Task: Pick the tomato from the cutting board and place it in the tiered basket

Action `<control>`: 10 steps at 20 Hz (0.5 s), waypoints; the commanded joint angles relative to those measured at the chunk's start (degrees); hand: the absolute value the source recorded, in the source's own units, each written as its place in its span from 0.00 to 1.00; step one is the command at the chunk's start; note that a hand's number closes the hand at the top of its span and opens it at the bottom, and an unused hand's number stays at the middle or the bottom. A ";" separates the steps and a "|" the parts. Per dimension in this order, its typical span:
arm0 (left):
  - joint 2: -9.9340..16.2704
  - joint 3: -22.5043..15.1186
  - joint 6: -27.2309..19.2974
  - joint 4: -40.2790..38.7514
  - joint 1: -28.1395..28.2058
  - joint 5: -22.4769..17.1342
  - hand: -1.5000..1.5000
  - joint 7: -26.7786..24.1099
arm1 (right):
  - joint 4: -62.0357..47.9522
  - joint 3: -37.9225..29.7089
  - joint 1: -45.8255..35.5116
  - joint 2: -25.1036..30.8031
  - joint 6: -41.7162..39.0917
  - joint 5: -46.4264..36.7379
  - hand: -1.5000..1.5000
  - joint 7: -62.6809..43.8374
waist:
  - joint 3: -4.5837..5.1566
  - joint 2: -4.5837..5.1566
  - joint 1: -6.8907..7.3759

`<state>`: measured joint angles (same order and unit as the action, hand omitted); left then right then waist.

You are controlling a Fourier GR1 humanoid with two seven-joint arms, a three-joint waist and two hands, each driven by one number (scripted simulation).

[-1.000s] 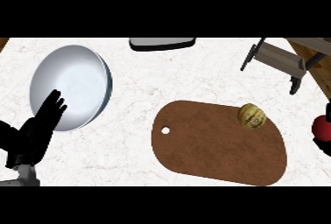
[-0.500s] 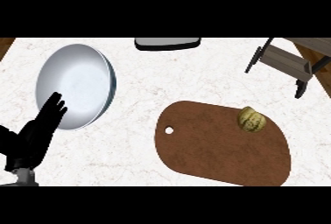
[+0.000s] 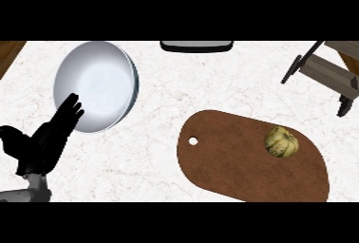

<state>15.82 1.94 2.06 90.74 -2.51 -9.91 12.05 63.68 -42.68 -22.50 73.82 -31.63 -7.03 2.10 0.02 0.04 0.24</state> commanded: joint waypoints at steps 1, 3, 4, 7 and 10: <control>-1.11 -1.96 -0.58 2.97 -1.70 0.69 0.50 3.36 | -3.85 6.39 -8.58 4.44 -1.26 2.43 1.00 -3.25 | 0.03 0.32 1.96; -1.00 -0.63 1.56 -3.34 -2.31 1.00 0.50 -2.71 | -1.93 10.97 -12.05 3.08 0.63 2.55 1.00 -5.95 | 0.08 0.37 1.64; -1.35 -0.03 0.61 -5.77 -5.54 1.03 0.50 -1.60 | 0.68 12.88 -13.95 1.48 1.23 3.47 1.00 -9.18 | 0.10 0.40 1.49; -2.40 -2.34 -0.32 -2.43 -3.63 2.44 0.50 0.43 | -3.90 19.37 -21.29 1.77 3.19 2.01 1.00 -11.43 | 0.11 0.69 3.12; -1.49 -1.00 0.63 -3.15 -3.74 2.21 0.50 -0.56 | -0.01 23.79 -25.83 -3.51 5.58 2.19 1.00 -17.35 | 0.11 0.41 2.19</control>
<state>14.46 0.70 2.59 88.82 -5.51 -8.25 11.87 62.22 -25.08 -42.16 74.00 -28.88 -4.51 -10.14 0.13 0.44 2.41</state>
